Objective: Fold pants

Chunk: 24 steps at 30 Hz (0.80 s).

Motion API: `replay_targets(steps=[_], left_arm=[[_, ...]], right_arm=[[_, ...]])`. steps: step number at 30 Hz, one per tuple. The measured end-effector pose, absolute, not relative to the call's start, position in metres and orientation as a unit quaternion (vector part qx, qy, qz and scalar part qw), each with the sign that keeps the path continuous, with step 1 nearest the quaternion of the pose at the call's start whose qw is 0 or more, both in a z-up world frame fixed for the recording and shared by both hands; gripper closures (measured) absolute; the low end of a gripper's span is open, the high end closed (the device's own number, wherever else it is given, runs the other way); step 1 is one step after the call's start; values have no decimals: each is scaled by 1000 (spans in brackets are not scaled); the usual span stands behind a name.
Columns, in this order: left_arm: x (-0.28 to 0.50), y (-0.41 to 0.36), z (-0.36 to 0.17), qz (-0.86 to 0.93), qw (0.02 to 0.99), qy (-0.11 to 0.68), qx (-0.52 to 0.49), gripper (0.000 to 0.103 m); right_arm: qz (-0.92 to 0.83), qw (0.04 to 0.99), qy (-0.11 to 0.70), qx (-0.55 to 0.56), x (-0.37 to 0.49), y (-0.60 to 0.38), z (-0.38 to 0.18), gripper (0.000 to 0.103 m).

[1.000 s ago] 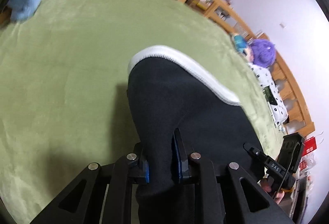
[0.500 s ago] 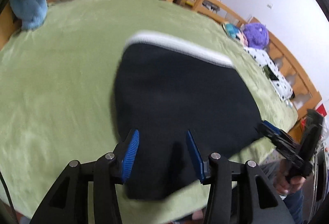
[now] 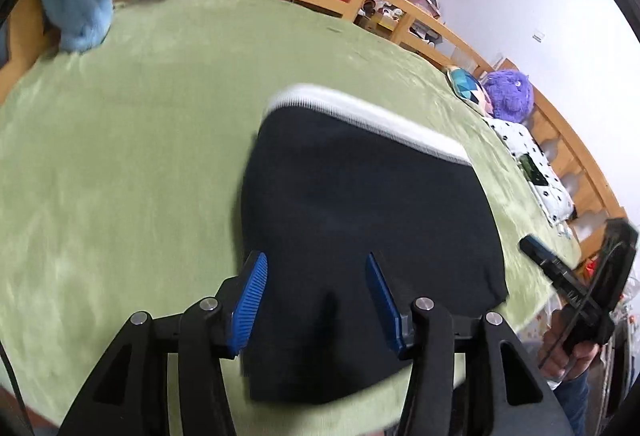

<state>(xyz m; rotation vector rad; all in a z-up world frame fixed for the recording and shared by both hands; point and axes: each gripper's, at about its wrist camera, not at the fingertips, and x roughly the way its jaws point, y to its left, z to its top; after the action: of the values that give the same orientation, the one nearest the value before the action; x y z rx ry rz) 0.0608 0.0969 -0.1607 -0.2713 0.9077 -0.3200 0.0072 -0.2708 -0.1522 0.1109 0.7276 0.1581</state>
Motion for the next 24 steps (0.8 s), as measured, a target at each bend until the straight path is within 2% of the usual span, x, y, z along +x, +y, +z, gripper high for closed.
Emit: replay_targets(steps=[6, 10, 11, 13, 14, 16, 18, 24], left_arm=[[136, 71, -157, -149, 886, 422, -118, 54], [180, 62, -177, -140, 881, 438, -115, 54], [188, 61, -181, -141, 879, 440, -116, 54], [205, 59, -192, -137, 874, 453, -113, 54], [211, 59, -195, -120, 872, 462, -104, 54], [211, 60, -194, -114, 871, 467, -100, 54], [195, 69, -189, -107, 870, 469, -106, 54], [104, 93, -189, -88, 879, 452, -120, 52]], right_arm=[[81, 940, 329, 39, 103, -268, -130, 44], [76, 926, 370, 18, 163, -265, -165, 57], [51, 918, 394, 18, 177, -269, -184, 58], [59, 915, 394, 66, 185, -287, -205, 58], [64, 913, 394, 88, 186, -295, -209, 54], [71, 896, 412, 148, 194, -316, -217, 47], [61, 890, 418, 172, 191, -325, -215, 46], [59, 915, 385, 103, 124, -311, -181, 45]])
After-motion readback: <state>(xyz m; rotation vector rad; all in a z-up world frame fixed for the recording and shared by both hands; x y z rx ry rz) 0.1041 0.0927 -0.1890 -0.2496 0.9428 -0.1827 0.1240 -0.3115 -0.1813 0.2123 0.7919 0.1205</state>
